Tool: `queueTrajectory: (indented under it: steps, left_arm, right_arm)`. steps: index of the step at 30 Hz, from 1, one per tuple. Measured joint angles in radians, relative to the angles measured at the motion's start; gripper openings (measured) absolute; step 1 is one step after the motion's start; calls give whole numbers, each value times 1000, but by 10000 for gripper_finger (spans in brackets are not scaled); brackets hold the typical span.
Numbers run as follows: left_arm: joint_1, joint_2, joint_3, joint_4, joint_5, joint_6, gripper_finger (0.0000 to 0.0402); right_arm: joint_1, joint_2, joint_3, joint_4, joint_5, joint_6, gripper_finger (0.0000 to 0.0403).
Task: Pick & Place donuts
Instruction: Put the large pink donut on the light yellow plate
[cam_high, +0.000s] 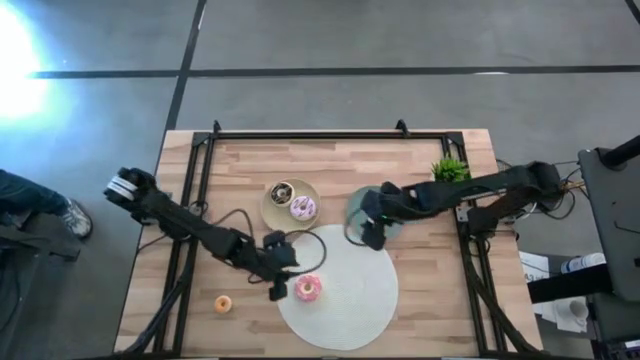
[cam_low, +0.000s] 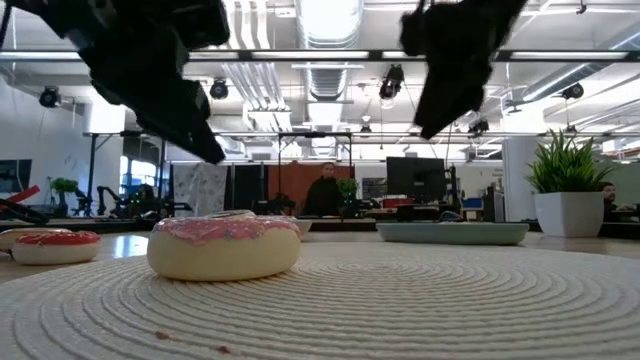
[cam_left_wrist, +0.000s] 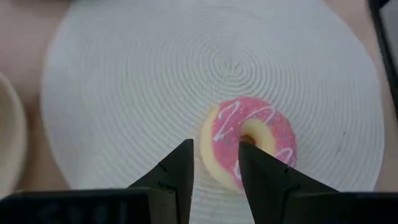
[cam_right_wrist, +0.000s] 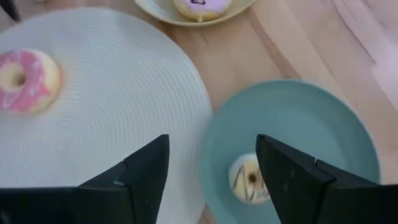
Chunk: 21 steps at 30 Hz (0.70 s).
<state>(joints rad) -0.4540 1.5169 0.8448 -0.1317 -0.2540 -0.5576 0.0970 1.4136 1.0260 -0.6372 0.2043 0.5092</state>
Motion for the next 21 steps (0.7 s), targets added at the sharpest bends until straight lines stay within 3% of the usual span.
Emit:
queueTrajectory:
  steps: [4,12,21]
  left_arm:
    - [2,79,63,-37,12,-77,117]
    - [2,184,163,-81,34,-76,169]
    - [7,266,185,-99,52,-176,171]
  right_arm:
    - [48,-78,-77,-2,53,54,231]
    - [83,-182,-160,10,88,83,231]
    - [101,-195,-178,16,87,60,231]
